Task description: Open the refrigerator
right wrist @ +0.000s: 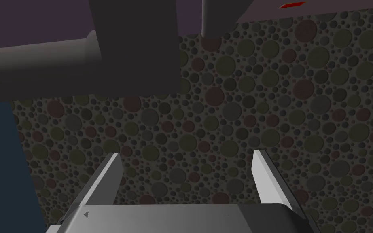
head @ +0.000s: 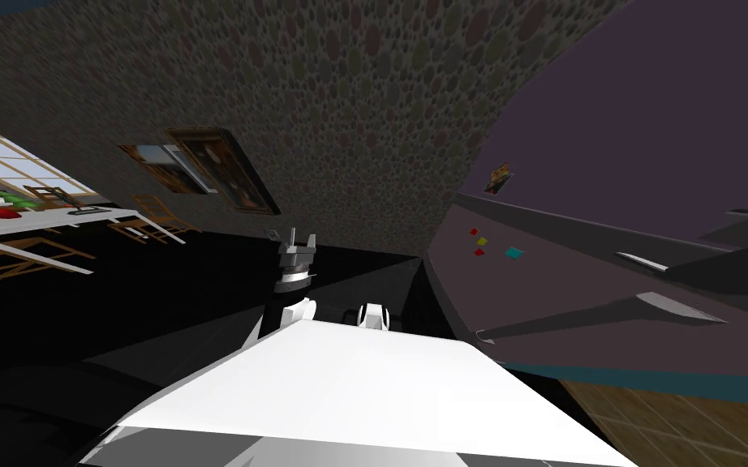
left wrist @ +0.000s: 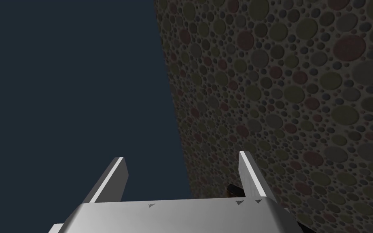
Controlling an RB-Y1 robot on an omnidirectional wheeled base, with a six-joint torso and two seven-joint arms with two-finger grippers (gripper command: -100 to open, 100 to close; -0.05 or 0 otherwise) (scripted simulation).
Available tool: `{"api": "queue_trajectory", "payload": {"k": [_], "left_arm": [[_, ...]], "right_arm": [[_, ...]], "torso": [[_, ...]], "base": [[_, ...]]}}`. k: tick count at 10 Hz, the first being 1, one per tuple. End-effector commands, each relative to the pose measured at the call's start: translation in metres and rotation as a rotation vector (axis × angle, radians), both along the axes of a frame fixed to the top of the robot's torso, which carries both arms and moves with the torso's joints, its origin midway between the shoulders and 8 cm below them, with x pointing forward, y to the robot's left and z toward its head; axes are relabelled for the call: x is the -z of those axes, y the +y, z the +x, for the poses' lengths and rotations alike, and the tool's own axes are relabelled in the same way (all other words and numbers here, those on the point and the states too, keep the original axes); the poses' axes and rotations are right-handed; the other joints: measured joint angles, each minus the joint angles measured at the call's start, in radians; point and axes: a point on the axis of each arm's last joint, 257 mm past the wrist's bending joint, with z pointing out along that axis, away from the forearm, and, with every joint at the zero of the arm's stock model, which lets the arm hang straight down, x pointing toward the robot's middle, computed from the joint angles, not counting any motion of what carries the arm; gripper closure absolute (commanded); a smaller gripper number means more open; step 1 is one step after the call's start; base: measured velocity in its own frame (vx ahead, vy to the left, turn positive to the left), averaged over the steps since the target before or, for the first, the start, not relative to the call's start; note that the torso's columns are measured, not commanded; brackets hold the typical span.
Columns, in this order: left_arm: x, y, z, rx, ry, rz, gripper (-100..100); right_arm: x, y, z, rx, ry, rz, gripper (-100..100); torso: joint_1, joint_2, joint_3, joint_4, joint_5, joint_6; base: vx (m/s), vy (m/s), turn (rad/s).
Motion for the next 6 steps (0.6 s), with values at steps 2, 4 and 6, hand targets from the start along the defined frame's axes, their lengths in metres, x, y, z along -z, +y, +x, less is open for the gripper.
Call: {"api": "queue_trajectory", "payload": {"k": [2, 4, 6], "left_arm": [[0.000, 0.000, 0.000, 0.000, 0.000, 0.000, 0], [0.000, 0.000, 0.000, 0.000, 0.000, 0.000, 0], [0.000, 0.000, 0.000, 0.000, 0.000, 0.000, 0]], "right_arm": [[-0.006, 0.017, 0.012, -0.045, -0.017, 0.002, -100], [-0.009, 0.026, 0.017, -0.068, -0.024, 0.002, -100], [-0.012, 0.034, 0.022, -0.089, -0.032, 0.005, -100]], "torso": [[0.000, 0.001, 0.001, 0.000, 0.000, 0.000], [-0.001, -0.002, -0.002, -0.001, 0.000, 0.000], [0.002, -0.003, -0.002, -0.001, 0.001, 0.000]], "base": [[-0.116, -0.199, 0.031], [-0.102, -0.202, 0.033], [-0.091, -0.182, 0.030]]}}
